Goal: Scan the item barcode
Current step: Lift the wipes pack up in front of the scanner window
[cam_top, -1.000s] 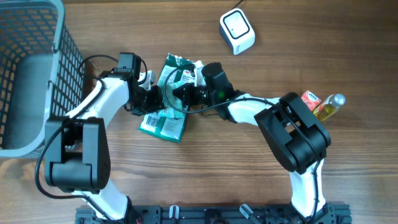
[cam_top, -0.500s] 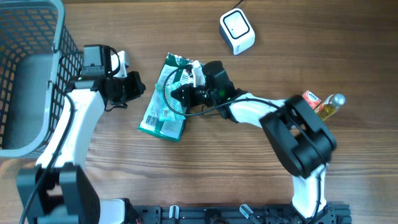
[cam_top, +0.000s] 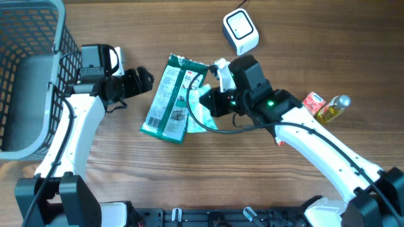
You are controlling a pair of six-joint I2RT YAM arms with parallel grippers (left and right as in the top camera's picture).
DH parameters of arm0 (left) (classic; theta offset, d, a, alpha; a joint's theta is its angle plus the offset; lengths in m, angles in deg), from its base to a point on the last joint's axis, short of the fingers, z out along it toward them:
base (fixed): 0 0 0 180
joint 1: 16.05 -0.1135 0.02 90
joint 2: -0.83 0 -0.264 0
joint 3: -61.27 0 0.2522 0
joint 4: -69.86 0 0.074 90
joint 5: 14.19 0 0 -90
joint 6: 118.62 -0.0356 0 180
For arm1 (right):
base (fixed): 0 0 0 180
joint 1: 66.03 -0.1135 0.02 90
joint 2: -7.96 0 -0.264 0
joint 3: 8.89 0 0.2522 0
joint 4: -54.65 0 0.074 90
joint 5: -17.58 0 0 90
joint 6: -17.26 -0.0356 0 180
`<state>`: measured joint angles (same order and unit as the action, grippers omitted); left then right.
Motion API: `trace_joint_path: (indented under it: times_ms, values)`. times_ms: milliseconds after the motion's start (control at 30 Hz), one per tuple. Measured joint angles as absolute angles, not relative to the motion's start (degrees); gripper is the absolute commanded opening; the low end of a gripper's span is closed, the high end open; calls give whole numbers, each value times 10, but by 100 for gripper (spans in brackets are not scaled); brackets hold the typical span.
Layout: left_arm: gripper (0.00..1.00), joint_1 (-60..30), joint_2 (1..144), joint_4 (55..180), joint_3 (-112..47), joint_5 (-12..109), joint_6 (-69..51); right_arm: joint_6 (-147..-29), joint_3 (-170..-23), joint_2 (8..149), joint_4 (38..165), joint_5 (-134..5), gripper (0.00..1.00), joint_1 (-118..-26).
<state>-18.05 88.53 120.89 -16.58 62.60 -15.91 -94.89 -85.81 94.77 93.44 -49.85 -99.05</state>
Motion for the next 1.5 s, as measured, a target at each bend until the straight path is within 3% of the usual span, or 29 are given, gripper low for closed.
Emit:
trace_joint_path:
  times_ms: [633,967,1233,1500]
  values:
    - [100,-180,885,1209,-166,636,-159,-934,-863,950,989,-523,4,-974]
    - [100,-180,885,1208,-166,638,-159,-830,-1123,958,1193,-490,4,-865]
    - [100,-180,885,1209,-166,640,-159,-679,-1173,971,1107,-606,4,-868]
    - [100,-180,885,1209,-166,640,-159,-554,-1173,1081,999,-757,4,-869]
